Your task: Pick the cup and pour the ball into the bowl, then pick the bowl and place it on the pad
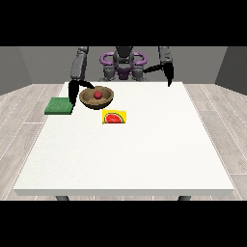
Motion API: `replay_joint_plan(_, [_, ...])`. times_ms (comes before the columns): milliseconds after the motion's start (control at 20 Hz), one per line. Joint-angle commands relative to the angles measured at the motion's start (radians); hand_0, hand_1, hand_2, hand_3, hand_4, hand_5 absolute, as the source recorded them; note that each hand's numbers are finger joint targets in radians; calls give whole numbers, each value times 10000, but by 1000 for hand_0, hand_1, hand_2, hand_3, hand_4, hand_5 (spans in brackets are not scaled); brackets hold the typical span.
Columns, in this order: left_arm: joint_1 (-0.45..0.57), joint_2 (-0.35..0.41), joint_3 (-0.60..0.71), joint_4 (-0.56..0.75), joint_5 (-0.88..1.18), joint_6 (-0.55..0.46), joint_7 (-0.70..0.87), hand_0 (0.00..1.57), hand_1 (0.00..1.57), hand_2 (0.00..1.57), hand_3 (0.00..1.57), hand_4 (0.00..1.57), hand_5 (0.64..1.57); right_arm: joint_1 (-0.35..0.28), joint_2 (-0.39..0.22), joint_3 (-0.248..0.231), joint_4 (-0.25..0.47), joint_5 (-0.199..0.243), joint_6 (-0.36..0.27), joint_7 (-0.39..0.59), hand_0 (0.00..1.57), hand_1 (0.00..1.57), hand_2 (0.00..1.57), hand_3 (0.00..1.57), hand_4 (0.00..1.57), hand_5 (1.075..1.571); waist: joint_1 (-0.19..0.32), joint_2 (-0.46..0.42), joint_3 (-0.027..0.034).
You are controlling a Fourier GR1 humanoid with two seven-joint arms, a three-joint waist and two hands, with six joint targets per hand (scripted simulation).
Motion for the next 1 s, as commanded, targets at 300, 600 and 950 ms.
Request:
replay_joint_plan(300, [321,514,599,-257,406,-752,-440,0,0,0,0,0,1565,-706,439,269,1567,189,-512,-1183,0,0,0,0,64,1562,43,254,-1])
replay_joint_plan(600, [78,354,79,-1105,202,-747,-17,0,0,0,0,339,1570,184,60,-34,2440,772,-2671,-289,1571,1571,1571,479,785,1491,805,880,-2])
replay_joint_plan(950, [-180,375,182,-863,467,-1045,-35,0,0,0,0,762,1507,705,-558,1055,1370,2508,-5065,621,1571,1571,1571,1397,916,1565,1226,540,-68])
